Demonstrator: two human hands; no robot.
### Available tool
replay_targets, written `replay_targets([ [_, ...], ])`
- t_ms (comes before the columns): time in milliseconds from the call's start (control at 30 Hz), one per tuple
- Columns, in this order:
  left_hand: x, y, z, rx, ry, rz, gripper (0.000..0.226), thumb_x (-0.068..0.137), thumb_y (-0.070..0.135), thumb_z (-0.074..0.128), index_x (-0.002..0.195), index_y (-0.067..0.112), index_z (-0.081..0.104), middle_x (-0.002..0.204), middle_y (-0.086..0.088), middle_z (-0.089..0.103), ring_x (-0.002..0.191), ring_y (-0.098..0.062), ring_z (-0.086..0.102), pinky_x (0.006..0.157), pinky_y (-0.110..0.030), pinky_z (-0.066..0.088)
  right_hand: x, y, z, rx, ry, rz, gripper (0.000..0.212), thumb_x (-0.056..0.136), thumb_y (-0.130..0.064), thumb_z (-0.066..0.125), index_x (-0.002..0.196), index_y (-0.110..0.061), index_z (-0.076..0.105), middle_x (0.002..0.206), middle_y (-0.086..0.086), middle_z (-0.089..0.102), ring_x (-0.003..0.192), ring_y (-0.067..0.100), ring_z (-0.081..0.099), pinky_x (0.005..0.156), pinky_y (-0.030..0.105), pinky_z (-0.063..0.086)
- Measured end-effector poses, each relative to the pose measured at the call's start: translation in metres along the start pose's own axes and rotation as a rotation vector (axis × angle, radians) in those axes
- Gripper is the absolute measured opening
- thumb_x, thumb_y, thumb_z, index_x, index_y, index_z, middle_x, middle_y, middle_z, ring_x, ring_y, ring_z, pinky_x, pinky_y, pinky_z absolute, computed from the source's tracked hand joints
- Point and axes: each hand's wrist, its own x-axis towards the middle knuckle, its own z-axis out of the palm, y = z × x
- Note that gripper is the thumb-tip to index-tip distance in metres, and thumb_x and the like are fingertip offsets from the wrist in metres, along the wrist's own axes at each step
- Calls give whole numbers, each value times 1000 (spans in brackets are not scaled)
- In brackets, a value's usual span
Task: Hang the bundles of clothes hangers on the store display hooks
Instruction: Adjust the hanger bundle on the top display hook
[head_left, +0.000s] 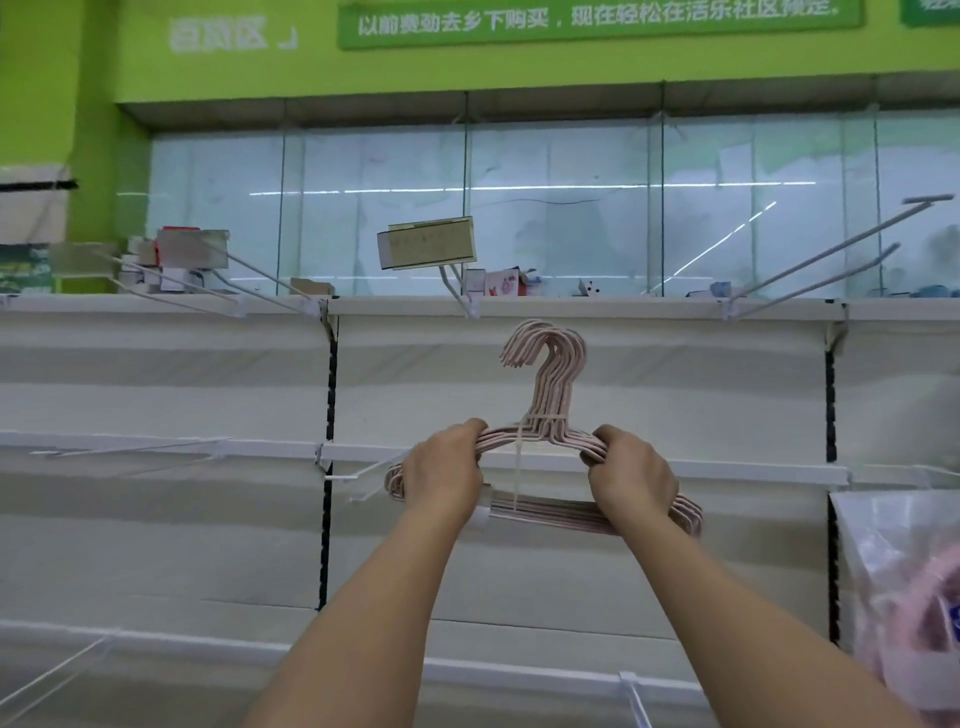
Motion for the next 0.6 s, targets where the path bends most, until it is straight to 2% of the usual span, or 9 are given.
replay_targets([
  [133,28,-7,-3,-47,-29,5,57,82,9,51,133,34,48,119,2,64,107,-26,59,86,-35,47,22,-16,10,32,10,-1,23,90,-13,51,101,-29,63,101,5,66,95,31,60,68,29,37],
  [200,44,-11,-9,-266,-63,-45,61,77,7,51,133,33,49,125,7,61,107,-23,59,87,-34,48,36,-25,12,39,22,12,18,91,-18,53,100,-29,64,102,6,66,96,31,60,69,29,38],
  [267,58,-13,-11,-503,-3,-116,56,79,3,51,130,27,52,128,8,60,109,-18,58,88,-32,48,46,-33,14,43,43,25,16,91,-20,54,99,-28,65,103,7,66,98,32,60,70,28,37],
  [367,79,-8,-10,-609,168,-147,51,84,-1,49,132,18,51,127,1,59,114,-18,56,91,-29,45,59,-45,17,28,73,26,15,92,-24,54,102,-27,66,105,8,66,100,32,60,70,28,37],
  [500,110,-1,-12,-750,236,-125,70,83,-7,43,148,18,30,142,-1,47,124,-18,48,90,-27,42,72,-63,22,31,85,11,16,94,-26,54,103,-28,66,104,7,66,99,32,59,69,29,37],
  [600,123,0,-16,-808,241,-80,81,82,-10,39,151,27,18,150,0,36,132,-20,40,96,-34,46,78,-74,25,43,106,1,16,94,-26,54,103,-27,67,101,7,66,94,32,59,69,29,38],
])
